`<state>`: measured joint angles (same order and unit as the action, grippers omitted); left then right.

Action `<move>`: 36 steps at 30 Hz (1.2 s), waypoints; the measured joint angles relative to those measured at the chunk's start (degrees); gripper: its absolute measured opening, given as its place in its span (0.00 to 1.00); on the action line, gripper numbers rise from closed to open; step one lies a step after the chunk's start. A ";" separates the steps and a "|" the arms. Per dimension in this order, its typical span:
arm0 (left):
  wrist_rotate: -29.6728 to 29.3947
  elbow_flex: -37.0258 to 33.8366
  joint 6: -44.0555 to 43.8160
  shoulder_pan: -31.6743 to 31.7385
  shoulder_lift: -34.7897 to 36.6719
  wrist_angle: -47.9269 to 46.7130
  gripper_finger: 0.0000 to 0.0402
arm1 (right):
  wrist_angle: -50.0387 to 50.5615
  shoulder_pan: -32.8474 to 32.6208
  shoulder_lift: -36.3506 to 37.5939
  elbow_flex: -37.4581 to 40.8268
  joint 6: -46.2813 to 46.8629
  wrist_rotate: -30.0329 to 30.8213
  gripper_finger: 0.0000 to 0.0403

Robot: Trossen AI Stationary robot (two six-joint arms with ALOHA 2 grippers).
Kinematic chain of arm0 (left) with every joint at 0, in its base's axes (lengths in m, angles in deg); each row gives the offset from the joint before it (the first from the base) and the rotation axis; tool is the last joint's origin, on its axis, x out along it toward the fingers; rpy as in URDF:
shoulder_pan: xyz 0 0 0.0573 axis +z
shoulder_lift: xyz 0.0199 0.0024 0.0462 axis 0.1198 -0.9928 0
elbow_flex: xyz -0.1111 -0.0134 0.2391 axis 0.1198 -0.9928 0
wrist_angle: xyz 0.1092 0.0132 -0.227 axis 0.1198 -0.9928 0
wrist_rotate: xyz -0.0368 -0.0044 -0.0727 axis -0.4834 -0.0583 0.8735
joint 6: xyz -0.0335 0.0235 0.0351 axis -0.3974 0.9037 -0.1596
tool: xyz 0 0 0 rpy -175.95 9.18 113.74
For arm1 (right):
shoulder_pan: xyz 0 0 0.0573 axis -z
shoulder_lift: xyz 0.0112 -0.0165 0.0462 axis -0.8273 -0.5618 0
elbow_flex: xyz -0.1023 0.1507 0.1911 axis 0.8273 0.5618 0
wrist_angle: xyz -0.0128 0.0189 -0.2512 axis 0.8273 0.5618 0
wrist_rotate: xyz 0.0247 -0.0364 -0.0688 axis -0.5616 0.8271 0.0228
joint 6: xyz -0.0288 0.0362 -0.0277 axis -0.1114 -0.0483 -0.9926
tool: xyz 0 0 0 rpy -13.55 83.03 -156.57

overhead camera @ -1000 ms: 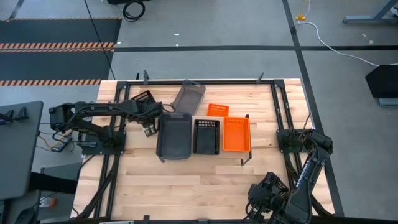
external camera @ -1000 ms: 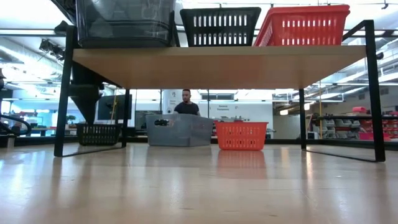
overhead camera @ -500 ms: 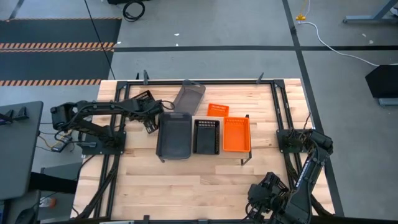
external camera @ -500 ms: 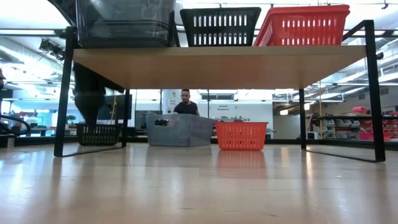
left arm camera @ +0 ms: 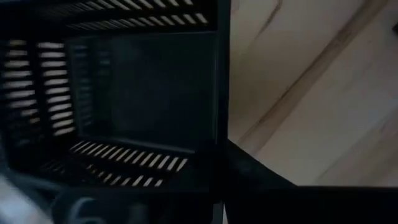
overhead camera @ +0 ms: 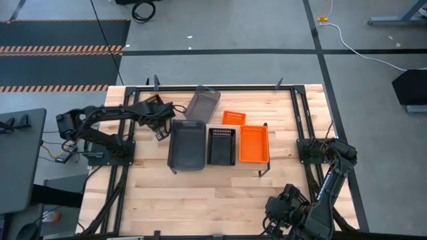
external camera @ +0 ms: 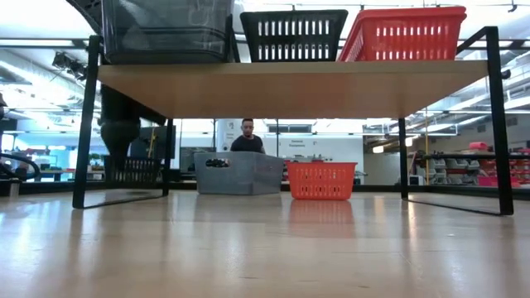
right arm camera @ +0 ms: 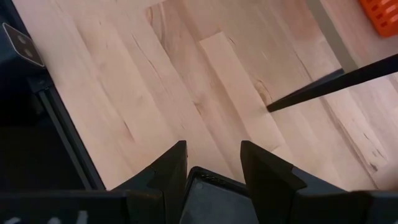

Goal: Stack baskets on shelf by color
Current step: Stack the top black bin on top of the black bin on the shelf

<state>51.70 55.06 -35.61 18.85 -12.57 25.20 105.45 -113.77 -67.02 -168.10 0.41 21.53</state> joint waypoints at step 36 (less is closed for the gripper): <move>-12.32 43.64 7.48 -38.22 2.02 -7.78 0.03 | 0.14 1.46 0.02 0.00 -2.83 0.72 0.39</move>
<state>39.38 98.70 -28.14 -19.37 -10.55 17.42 105.59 -112.31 -67.00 -168.10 -2.42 22.25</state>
